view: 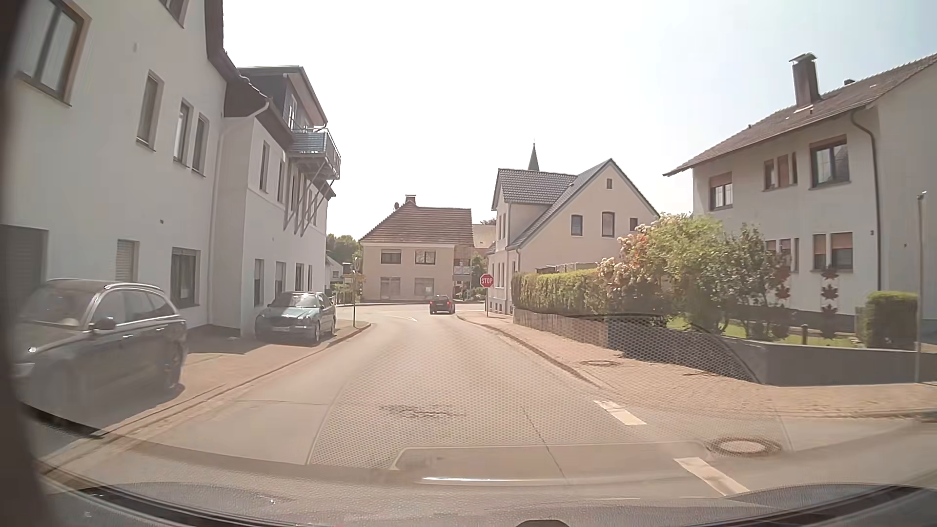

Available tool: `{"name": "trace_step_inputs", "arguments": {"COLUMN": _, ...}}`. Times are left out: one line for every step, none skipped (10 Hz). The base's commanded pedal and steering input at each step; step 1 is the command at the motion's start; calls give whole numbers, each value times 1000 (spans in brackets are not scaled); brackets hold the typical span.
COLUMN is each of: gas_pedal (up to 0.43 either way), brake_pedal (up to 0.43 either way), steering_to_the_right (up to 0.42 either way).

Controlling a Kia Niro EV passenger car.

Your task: Follow the waypoints while adhering to traffic rules and regulations

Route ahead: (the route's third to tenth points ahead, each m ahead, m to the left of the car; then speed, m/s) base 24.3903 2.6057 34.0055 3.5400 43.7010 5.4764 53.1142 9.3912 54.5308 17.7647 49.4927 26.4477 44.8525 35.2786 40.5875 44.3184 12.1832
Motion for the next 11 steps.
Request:
{"name": "trace_step_inputs", "arguments": {"gas_pedal": 0, "brake_pedal": 37, "steering_to_the_right": -24}}
{"name": "trace_step_inputs", "arguments": {"gas_pedal": 0, "brake_pedal": 43, "steering_to_the_right": -26}}
{"name": "trace_step_inputs", "arguments": {"gas_pedal": 0, "brake_pedal": 55, "steering_to_the_right": -28}}
{"name": "trace_step_inputs", "arguments": {"gas_pedal": 0, "brake_pedal": 73, "steering_to_the_right": -32}}
{"name": "trace_step_inputs", "arguments": {"gas_pedal": 0, "brake_pedal": 73, "steering_to_the_right": -34}}
{"name": "trace_step_inputs", "arguments": {"gas_pedal": 0, "brake_pedal": 79, "steering_to_the_right": -33}}
{"name": "trace_step_inputs", "arguments": {"gas_pedal": 0, "brake_pedal": 73, "steering_to_the_right": -28}}
{"name": "trace_step_inputs", "arguments": {"gas_pedal": 0, "brake_pedal": 73, "steering_to_the_right": -28}}
{"name": "trace_step_inputs", "arguments": {"gas_pedal": 0, "brake_pedal": 79, "steering_to_the_right": -27}}
{"name": "trace_step_inputs", "arguments": {"gas_pedal": 0, "brake_pedal": 73, "steering_to_the_right": -26}}
{"name": "trace_step_inputs", "arguments": {"gas_pedal": 0, "brake_pedal": 73, "steering_to_the_right": -24}}
